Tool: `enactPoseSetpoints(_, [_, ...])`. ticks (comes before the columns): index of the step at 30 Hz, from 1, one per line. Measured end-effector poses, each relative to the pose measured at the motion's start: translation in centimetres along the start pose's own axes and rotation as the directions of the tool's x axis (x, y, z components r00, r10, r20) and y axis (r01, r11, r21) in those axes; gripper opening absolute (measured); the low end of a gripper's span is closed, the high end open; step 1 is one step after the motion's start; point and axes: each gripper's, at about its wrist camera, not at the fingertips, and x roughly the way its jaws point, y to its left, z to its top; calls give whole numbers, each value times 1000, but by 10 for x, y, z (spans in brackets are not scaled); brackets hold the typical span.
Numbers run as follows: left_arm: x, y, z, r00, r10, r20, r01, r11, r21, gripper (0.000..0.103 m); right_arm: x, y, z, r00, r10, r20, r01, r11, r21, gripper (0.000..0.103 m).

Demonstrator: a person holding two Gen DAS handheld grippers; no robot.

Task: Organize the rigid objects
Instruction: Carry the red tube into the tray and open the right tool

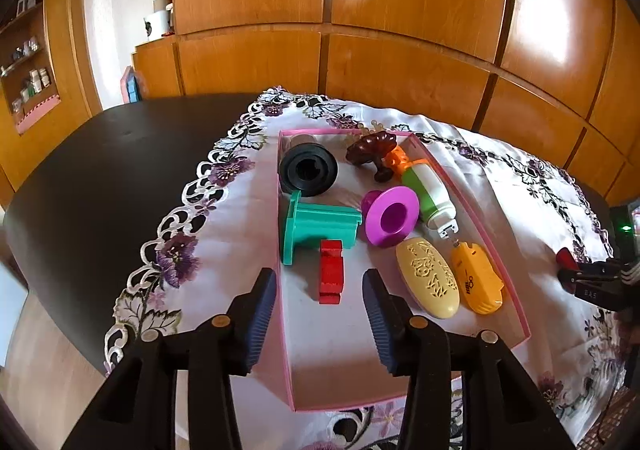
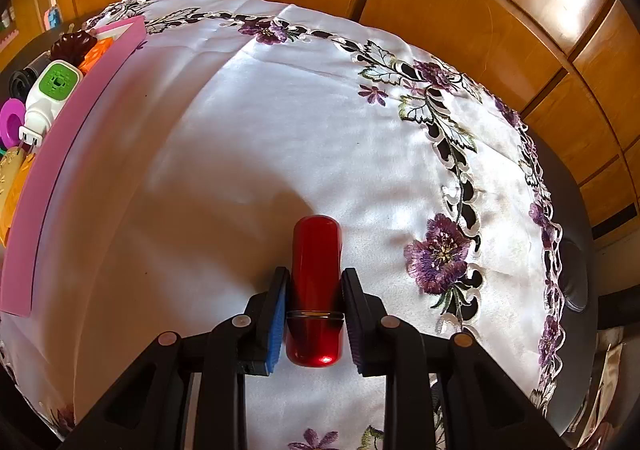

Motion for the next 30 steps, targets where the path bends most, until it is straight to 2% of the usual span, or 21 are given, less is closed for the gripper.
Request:
enactPoseSetpoints(12, [-8, 10, -6, 1000, 9, 0, -9, 999, -32, 52, 0, 0, 0, 1000, 9, -4, -9, 1000, 16, 26])
enactPoseSetpoints(18, [-13, 20, -8, 1000, 14, 13, -13, 998, -61, 52, 2, -12, 2, 996, 86, -24, -83, 991, 105, 26])
enactPoseSetpoints(26, [-12, 35, -11, 1000, 27, 4, -27, 995, -92, 52, 1, -9, 2, 996, 86, -31, -81, 989, 120, 26])
enactPoseSetpoints(30, [-12, 42, -14, 999, 32, 3, -31, 994, -102, 52, -8, -8, 2, 993, 120, -10, -117, 983, 142, 26])
